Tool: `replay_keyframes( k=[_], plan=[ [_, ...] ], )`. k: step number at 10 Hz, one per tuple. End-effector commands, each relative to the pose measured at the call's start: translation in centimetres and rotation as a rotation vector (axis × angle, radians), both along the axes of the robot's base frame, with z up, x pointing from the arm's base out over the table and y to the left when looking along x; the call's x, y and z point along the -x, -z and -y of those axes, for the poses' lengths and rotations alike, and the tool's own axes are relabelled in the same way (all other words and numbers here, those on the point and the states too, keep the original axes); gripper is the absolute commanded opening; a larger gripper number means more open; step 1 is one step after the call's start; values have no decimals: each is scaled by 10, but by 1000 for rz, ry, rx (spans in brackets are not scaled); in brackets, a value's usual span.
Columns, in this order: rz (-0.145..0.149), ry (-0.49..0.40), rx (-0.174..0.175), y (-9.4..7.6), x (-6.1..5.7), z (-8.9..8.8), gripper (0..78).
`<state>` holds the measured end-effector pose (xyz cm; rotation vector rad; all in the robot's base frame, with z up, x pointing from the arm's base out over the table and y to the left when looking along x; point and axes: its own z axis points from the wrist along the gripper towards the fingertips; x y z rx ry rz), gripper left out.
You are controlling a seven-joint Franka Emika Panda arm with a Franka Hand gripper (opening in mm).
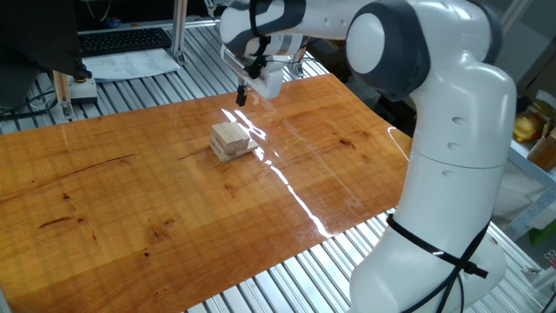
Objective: Play Jenga
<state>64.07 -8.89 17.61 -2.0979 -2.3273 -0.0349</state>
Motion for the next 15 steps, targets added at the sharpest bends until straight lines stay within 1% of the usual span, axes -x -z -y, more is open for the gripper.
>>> replay_keyframes(
  k=[1,2,4,5,6,7,8,9,10,11,12,13,14,15],
  plan=[
    [-11,42,46,21,-8,8,0],
    [-19,29,45,21,-8,8,0],
    [-20,-2,42,21,-8,8,0],
    [-20,-53,18,21,-8,8,0],
    [-19,-99,8,21,-8,8,0],
    [-26,-94,20,21,-8,8,0],
    [-38,-94,18,21,-8,8,0],
    [-39,-94,18,21,-8,8,0],
    [-67,-73,18,25,-7,8,0],
    [-82,-57,21,27,-6,8,0],
    [-84,-53,23,27,-6,7,0],
    [-90,-36,41,30,-4,7,0],
    [-89,-51,37,30,-4,7,0],
    [-84,-85,37,30,-4,7,0]
  ],
)
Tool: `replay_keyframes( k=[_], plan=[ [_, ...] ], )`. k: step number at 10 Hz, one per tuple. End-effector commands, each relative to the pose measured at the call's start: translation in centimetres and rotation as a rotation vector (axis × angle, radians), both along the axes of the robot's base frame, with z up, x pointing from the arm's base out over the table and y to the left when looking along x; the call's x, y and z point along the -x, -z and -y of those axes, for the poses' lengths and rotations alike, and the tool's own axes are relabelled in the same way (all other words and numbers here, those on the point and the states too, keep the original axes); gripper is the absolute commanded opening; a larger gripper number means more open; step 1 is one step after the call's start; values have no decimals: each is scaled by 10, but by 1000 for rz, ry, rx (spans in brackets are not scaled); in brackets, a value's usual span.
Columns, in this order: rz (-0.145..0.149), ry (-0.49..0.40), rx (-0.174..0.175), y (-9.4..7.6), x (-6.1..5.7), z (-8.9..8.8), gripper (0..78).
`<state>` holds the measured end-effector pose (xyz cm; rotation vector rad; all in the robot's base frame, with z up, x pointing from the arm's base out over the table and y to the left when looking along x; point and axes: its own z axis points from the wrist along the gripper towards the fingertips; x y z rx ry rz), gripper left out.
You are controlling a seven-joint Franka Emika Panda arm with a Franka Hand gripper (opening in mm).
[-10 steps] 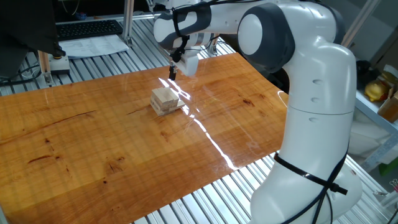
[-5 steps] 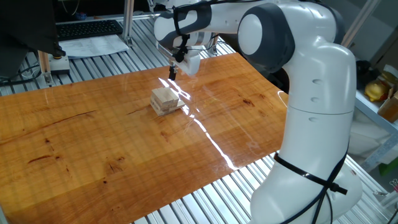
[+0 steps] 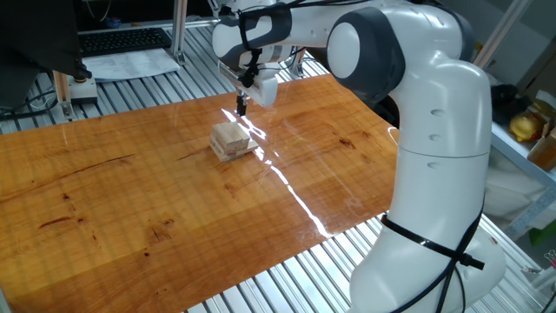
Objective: Play Jenga
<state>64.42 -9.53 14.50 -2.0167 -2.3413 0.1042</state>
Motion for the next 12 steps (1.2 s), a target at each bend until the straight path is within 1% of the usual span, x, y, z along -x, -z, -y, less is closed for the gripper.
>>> replay_keyframes(
  k=[1,2,3,4,5,6,7,8,10,11,12],
  plan=[
    [13,-77,-14,-1,0,0,0],
    [26,-114,-44,-1,0,0,0],
    [27,-150,-123,-1,0,0,0],
    [28,-158,-172,-1,0,0,0],
    [31,-181,-167,-1,0,0,0],
    [43,-205,-150,-1,0,0,0],
    [53,-215,-144,-1,0,0,0],
    [70,-240,-140,-1,0,0,0],
    [47,-225,-130,-4,2,3,0],
    [0,-219,-99,-8,3,6,0],
    [-36,-210,-59,-11,5,11,0]
  ],
)
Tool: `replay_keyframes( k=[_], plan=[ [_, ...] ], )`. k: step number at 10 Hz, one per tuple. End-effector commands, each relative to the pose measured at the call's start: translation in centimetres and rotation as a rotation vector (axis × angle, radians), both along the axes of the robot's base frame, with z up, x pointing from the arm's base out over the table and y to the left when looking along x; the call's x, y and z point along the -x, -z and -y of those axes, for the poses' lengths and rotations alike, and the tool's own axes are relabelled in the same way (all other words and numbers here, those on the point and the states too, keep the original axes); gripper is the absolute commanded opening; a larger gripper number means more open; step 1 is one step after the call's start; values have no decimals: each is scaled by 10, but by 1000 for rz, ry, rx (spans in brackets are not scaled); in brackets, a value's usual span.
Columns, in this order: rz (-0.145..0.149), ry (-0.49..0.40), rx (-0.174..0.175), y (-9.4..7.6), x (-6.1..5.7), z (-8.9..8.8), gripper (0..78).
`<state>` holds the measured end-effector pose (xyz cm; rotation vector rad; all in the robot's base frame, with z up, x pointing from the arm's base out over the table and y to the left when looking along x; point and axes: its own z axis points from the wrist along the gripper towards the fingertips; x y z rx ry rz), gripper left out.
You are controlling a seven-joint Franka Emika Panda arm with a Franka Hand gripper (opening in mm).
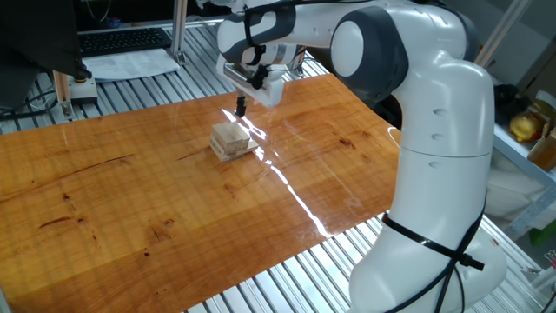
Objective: Play Jenga
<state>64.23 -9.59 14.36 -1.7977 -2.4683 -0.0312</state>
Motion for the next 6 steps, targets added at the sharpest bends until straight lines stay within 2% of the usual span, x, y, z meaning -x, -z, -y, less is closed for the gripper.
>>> replay_keyframes(
  k=[1,3,4,5,6],
  plan=[
    [-55,-55,36,-13,9,18,0],
    [-53,-75,31,-6,18,35,0],
    [-53,-54,19,2,22,45,0],
    [-53,-54,19,2,22,45,0],
    [-55,-16,21,8,26,50,0]
  ],
)
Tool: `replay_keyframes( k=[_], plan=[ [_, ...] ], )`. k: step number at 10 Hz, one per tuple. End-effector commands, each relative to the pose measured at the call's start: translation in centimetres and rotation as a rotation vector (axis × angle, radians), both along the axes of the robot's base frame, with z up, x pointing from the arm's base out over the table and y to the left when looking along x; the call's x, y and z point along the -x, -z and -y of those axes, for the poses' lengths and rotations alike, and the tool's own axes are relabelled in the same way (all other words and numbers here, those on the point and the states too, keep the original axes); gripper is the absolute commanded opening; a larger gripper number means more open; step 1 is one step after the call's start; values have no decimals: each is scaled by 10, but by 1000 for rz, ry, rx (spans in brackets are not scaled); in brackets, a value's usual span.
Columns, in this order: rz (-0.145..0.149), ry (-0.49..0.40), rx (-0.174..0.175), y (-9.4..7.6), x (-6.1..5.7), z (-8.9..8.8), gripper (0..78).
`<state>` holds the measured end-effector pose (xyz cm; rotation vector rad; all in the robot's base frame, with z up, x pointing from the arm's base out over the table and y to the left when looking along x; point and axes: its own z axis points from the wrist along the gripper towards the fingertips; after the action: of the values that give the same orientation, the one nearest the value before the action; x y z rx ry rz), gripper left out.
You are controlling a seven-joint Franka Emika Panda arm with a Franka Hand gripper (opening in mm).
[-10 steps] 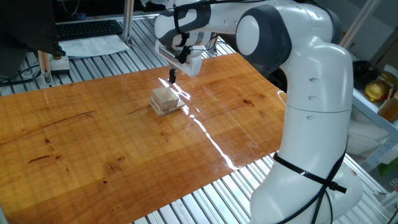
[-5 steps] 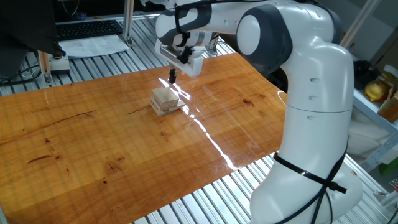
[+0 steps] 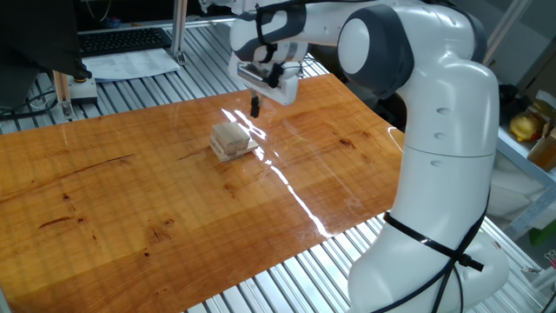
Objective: Play Jenga
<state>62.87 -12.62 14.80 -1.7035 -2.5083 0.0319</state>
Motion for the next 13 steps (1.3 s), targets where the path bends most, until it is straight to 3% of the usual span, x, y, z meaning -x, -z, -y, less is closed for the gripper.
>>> replay_keyframes(
  k=[1,5,7,9,13],
  plan=[
    [-14,61,5,16,16,21,0],
    [3,54,8,31,34,20,0],
    [17,24,0,31,34,20,0],
    [21,1,-32,31,34,20,0],
    [20,7,-29,31,34,20,0]
  ],
)
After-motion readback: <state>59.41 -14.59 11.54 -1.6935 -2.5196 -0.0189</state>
